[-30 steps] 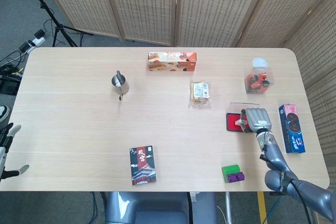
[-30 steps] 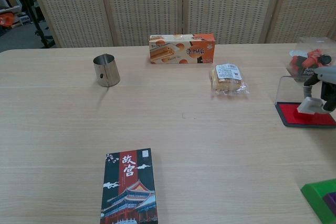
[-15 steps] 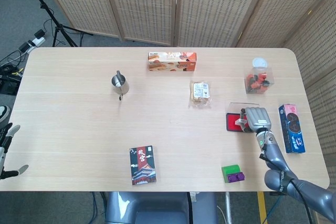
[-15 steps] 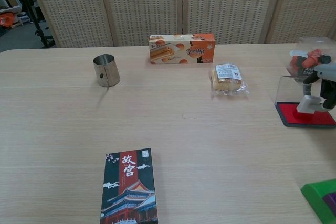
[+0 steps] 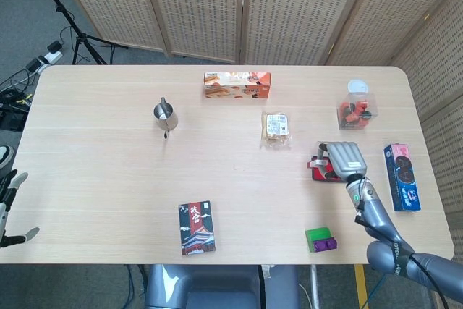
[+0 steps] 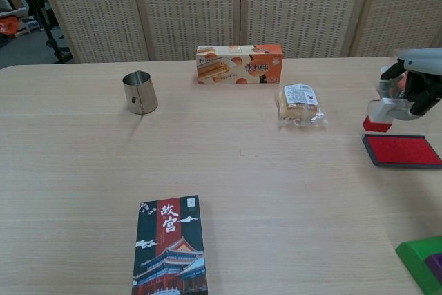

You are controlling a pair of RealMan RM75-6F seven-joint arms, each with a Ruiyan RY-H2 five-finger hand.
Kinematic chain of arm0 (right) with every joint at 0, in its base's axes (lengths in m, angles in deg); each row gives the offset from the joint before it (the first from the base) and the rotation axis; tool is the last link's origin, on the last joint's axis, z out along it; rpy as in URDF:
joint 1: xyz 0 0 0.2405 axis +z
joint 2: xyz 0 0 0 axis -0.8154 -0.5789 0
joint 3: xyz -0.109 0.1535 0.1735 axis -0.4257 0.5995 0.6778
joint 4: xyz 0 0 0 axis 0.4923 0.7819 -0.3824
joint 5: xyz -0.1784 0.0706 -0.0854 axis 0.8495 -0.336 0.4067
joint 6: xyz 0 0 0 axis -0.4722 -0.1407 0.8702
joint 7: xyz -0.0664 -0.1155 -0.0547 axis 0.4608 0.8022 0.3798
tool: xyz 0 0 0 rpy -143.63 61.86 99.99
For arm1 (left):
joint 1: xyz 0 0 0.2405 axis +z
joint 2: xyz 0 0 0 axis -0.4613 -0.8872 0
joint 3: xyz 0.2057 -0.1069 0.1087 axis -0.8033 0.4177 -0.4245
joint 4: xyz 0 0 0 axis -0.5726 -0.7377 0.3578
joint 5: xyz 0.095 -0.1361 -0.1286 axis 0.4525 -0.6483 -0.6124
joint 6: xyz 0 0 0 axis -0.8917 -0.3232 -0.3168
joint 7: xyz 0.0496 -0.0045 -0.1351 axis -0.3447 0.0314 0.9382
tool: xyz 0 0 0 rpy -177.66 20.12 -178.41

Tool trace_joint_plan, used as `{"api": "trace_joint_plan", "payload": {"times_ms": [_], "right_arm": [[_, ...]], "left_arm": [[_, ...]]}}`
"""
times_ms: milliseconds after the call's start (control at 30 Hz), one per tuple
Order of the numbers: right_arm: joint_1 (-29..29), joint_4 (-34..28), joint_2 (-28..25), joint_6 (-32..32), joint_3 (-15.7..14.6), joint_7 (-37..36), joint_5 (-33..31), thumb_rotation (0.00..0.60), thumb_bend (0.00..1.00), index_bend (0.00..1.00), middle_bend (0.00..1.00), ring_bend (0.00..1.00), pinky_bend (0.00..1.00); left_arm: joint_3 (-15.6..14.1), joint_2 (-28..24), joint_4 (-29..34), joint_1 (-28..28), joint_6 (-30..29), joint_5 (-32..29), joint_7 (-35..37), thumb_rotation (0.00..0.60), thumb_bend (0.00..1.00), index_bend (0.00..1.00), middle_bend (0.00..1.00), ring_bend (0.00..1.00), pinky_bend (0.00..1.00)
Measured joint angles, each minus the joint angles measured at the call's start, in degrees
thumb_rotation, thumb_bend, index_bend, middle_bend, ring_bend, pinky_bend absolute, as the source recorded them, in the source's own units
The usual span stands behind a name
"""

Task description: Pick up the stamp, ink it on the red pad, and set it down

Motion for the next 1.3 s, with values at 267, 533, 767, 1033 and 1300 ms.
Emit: {"api": "trace_joint_plan", "payload": {"times_ms": [267, 533, 767, 1033, 1300], "right_arm": [[0.4, -2.5, 1.3, -0.6, -2.2, 2.8, -0.3, 0.6, 0.52, 0.54, 1.0, 1.0, 1.0], [0.2, 1.2, 6.1, 0.2, -4.5, 2.0, 1.2, 0.6, 0.52, 0.54, 1.0, 1.0, 1.0], [0.2, 3.1, 7.9, 0.3, -5.7, 2.4, 2.2, 0.6, 0.52, 0.54, 1.0, 1.0, 1.0], [-0.1, 3.6, 7.9, 0.1, -6.0, 2.6, 2.2, 0.6, 0.52, 0.54, 1.0, 1.0, 1.0], [-0.3, 4.0, 7.8, 0.7, -6.1, 1.6, 2.6, 0.6, 0.4, 0.54, 1.0, 1.0, 1.0]], "left_arm": [[-0.1, -0.2, -0.1, 0.0, 0.1, 0.1, 0.6, 0.6, 0.12, 0.0, 0.0, 0.0, 0.0], [0.0, -0.1, -0.1, -0.2, 0.5, -0.3, 0.2, 0.6, 0.12, 0.0, 0.0, 0.0, 0.0], [0.1, 0.0, -0.2, -0.3, 0.7, -0.6, 0.0, 0.6, 0.12, 0.0, 0.0, 0.0, 0.0], [0.0, 0.0, -0.1, -0.3, 0.7, -0.4, 0.0, 0.6, 0.12, 0.0, 0.0, 0.0, 0.0], [0.0, 0.0, -0.2, -0.4, 0.9, -0.4, -0.1, 0.6, 0.12, 0.0, 0.0, 0.0, 0.0]]}}
